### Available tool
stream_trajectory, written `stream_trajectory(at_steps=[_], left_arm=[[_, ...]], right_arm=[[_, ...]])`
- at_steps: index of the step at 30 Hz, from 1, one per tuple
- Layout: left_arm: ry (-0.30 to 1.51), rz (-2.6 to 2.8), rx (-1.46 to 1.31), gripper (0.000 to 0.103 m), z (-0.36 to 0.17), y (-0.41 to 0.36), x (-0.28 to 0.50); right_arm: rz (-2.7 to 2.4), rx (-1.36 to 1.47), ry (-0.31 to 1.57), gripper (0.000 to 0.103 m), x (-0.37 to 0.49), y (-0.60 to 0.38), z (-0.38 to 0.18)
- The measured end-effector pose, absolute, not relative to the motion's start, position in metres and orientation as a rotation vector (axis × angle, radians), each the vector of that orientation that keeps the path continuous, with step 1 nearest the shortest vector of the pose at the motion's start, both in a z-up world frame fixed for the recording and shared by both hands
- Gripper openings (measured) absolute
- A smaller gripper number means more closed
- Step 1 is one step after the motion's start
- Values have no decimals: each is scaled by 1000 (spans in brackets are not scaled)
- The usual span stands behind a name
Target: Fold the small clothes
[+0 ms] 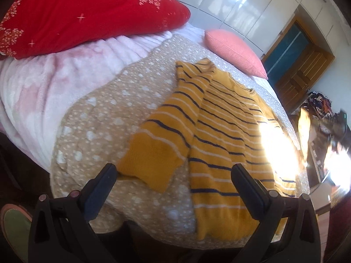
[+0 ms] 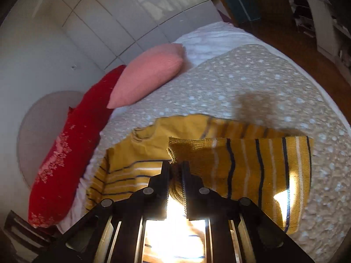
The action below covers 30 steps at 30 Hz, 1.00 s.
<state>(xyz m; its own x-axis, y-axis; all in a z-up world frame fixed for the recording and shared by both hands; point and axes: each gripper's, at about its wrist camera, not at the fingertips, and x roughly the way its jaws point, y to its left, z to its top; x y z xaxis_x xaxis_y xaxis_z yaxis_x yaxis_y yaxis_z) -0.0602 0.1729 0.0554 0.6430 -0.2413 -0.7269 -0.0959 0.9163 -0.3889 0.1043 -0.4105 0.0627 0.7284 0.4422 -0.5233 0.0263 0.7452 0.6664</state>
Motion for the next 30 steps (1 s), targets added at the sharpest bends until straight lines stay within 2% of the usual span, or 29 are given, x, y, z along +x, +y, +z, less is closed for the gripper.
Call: stream_trajectory(at_steps=[6,11,13,17,21,23,25,30], left_arm=[[830,11,-453,103,49,227,-84],[840,108,-473,103,34,267,-102],[845,127,-491,103,30,278,-107],[837,148,-540,103,24,295,-118],[821,164,-556,103,24,303,-123],[819,168,-565,103,23,305,-124],[817,172,-570,103,24,305,-125],[807,168,-556,103,32,298,-129]], right_arm=[[448,664,764,11,187,-265,92],[542,614,882,10,245,-134,61],[523,569,930,6,261,-97,41],[563,568,1084,6,285,-50,-4],[561,514,1024,10,262,-44,12],[590,468,983,24,238,-48,31],[637,429,959,50,210,-50,48],[795,383,1005,61,131,-45,51]])
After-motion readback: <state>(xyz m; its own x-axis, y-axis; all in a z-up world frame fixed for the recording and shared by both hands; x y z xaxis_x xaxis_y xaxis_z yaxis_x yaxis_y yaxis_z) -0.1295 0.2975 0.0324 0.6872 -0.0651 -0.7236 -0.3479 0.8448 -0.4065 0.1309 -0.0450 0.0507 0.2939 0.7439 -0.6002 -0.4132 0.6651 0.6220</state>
